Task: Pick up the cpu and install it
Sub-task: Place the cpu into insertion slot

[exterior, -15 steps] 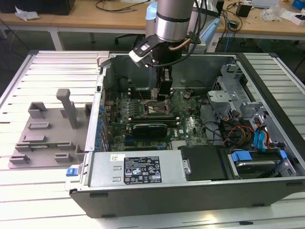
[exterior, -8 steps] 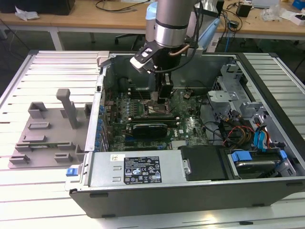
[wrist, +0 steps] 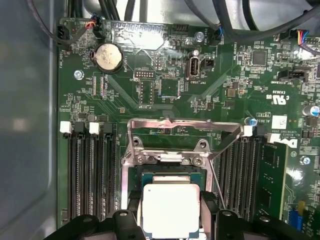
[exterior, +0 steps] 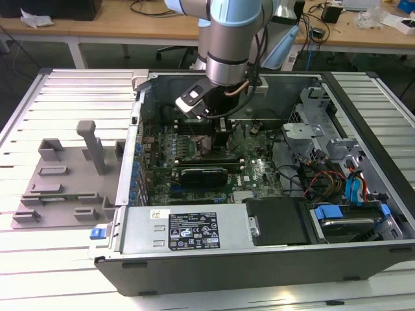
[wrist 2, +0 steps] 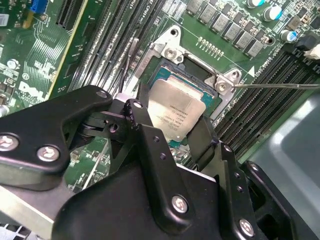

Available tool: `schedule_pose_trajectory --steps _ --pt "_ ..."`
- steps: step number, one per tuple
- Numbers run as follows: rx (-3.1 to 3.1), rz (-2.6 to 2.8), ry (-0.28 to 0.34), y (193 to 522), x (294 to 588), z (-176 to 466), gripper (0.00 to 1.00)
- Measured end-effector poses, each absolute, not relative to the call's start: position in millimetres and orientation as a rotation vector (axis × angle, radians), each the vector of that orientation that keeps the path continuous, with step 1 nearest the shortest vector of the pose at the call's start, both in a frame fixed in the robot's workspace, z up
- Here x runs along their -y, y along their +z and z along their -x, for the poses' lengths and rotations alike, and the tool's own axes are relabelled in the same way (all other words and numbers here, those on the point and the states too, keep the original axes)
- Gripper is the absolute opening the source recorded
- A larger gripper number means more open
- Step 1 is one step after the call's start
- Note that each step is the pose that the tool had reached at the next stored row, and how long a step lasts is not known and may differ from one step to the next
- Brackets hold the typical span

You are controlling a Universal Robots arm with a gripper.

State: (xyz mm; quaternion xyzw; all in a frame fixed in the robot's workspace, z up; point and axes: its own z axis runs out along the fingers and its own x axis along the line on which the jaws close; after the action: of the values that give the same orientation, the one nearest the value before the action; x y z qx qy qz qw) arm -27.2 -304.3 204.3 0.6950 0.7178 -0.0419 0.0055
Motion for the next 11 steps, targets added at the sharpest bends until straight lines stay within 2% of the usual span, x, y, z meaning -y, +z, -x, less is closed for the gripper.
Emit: schedule_pose_trajectory --steps 11 --pt "-2.245 -2.177 -0.131 199.3 303.5 26.9 0.55"
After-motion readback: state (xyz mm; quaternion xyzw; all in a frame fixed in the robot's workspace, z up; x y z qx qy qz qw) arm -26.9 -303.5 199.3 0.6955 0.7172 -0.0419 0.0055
